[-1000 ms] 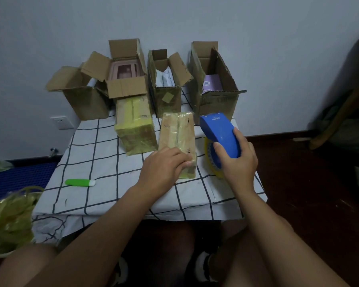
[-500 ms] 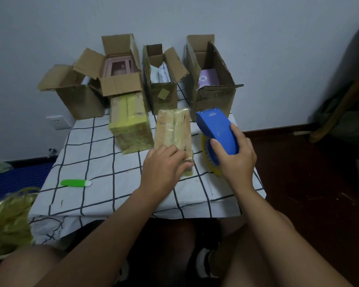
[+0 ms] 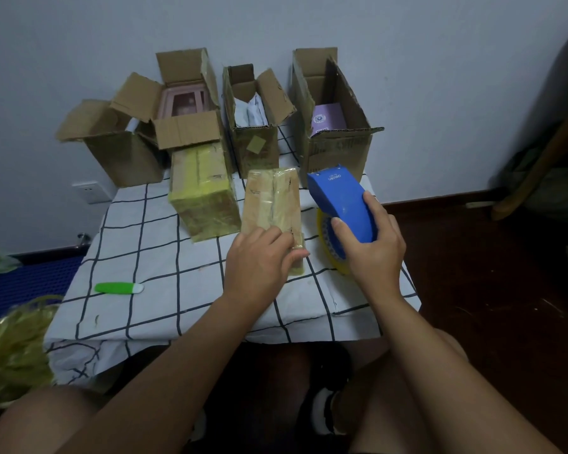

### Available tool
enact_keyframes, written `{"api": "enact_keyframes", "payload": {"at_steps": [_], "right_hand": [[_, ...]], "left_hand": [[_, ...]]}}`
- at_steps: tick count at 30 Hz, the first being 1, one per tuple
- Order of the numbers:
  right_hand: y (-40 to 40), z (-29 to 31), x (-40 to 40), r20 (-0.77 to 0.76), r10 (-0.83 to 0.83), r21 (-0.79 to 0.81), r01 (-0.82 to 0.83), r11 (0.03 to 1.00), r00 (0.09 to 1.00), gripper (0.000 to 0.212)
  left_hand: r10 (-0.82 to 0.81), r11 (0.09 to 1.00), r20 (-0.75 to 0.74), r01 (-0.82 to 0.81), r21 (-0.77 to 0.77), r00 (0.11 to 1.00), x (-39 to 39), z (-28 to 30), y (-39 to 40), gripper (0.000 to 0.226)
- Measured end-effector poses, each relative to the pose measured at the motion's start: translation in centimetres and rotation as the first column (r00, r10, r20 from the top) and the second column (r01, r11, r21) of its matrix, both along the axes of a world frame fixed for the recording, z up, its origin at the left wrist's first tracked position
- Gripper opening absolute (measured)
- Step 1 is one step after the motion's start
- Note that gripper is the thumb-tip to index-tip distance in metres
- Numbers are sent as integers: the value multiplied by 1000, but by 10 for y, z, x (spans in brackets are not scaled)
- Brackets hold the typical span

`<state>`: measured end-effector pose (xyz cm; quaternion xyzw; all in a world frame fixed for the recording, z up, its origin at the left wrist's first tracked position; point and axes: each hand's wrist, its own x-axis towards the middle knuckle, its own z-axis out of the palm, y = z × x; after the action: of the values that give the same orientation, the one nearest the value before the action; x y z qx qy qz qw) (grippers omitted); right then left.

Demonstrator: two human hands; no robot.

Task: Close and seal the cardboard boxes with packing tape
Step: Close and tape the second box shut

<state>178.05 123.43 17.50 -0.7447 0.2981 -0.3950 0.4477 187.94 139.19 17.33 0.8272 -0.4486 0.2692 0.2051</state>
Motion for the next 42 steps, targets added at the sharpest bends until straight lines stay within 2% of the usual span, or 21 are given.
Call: {"api": "enact_keyframes", "payload": {"at_steps": [3,7,13,18,24,28,31,34,38,42], "right_hand": [[0,0,0,2,6,-4,-6,1000,1000,68],[1,0,0,1,6,-8,-6,1000,1000,67],[2,0,-1,-3,-1,-3,1,1000,1000,67],[2,0,-1,-3,-3,-9,3,1000,1000,66],[2,-1,-1,-3,-8,-21,7,1000,1000,67],[3,-1,-2,0,-6,-16,6,1000,1000,67],[3,0,-2,-2,-1,-4,1,1000,1000,66],[3,0,-3,-3,0,-4,0,1000,1000,66],[3,0,-2,-7,0,-18,0,1000,1000,67],[3,-1,-2,-1,1,-21,-1,1000,1000,66]], "left_hand": [[5,1000,16,-5,7,1000,-1,-2,1,25],[28,999,3,-28,33,1000,-6,0,0,27],[78,996,-128,-83,-34,989,-10,7,-5,35],[140,990,-83,-140,14,987,-15,11,-13,25],[91,994,-87,-86,67,992,-14,11,-6,22],[-5,995,-215,26,97,976,-8,18,5,27],[-85,984,-428,143,104,900,4,28,17,28],[-137,967,-505,226,119,852,17,36,19,27],[-166,957,-469,256,134,867,26,36,16,31],[-243,949,-315,292,120,918,30,25,17,35]]}}
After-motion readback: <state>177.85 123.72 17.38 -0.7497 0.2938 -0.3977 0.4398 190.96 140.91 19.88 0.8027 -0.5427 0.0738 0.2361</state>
